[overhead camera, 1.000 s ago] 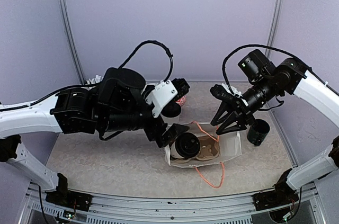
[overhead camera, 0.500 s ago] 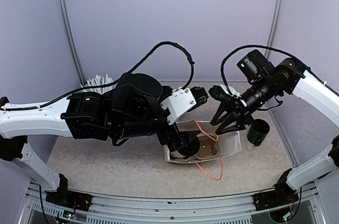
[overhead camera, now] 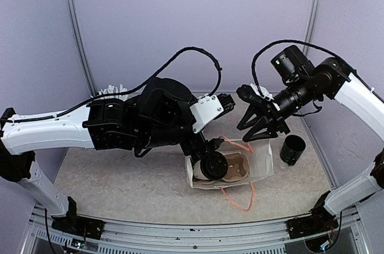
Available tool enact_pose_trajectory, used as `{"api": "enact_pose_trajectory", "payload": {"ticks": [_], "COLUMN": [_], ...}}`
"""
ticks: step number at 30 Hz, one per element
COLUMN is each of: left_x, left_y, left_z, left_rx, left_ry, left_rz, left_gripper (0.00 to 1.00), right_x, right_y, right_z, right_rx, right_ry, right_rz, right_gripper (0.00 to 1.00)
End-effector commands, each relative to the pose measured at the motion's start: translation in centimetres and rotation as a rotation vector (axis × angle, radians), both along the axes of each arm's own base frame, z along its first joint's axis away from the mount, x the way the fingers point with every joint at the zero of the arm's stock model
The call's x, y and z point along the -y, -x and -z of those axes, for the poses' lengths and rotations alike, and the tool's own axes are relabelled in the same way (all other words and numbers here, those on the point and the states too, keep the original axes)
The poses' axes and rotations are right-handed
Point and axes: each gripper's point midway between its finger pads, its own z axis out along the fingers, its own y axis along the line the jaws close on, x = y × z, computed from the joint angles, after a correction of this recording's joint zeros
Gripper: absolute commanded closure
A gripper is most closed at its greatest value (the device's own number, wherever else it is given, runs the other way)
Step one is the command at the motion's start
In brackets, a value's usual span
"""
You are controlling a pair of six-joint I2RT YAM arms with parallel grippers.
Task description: Pack the takeout coffee
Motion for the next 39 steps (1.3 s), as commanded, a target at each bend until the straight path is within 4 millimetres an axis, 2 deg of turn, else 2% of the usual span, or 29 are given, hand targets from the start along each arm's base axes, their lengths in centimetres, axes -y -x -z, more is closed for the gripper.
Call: {"api": "enact_pose_trajectory", "payload": {"ticks": [1,5,9,14,18,24,33,39], "left_x": [1.1,1.6,1.8,2.0,2.4,2.7,2.5,2.0], "left_y": [0.6,1.5,3.5,5.8,6.6,7.7,11.6,10.8], "left_z": [0.9,2.0,2.6,4.0,4.8,4.6,3.7,4.6], "left_rx": [-0.018,-0.039,-0.012,0.002,0.026,0.077,0.024,0.029], "left_ry": [-0.041,-0.061,-0.092,-0.146,-0.175,-0.177,-0.087,-0.099], "left_rz": [0.072,0.113,0.151,0.162,0.140,0.112,0.157,0.097], "left_gripper": [0.09,0.11,0.10,0.10,0.10,0.10,0.11,0.11], "right_x": [0.5,1.9,3.7,5.2,5.1,4.6,4.2,4.0], "right_y": [-0.6,-2.9,-5.5,-9.5,-10.6,-10.8,-9.0,-7.9], "right_z": [-2.4,-4.0,-4.4,-3.4,-2.6,-2.4,-2.2,-2.0], "right_rx": [0.052,0.097,0.140,0.162,0.150,0.120,0.062,0.015], "right_ry": [-0.023,-0.054,-0.047,-0.025,-0.021,-0.039,-0.058,-0.066], "right_rz": [0.030,0.101,0.195,0.334,0.361,0.346,0.272,0.221], "right_gripper": [0.61,0.60,0.59,0.58,0.58,0.57,0.57,0.56]}}
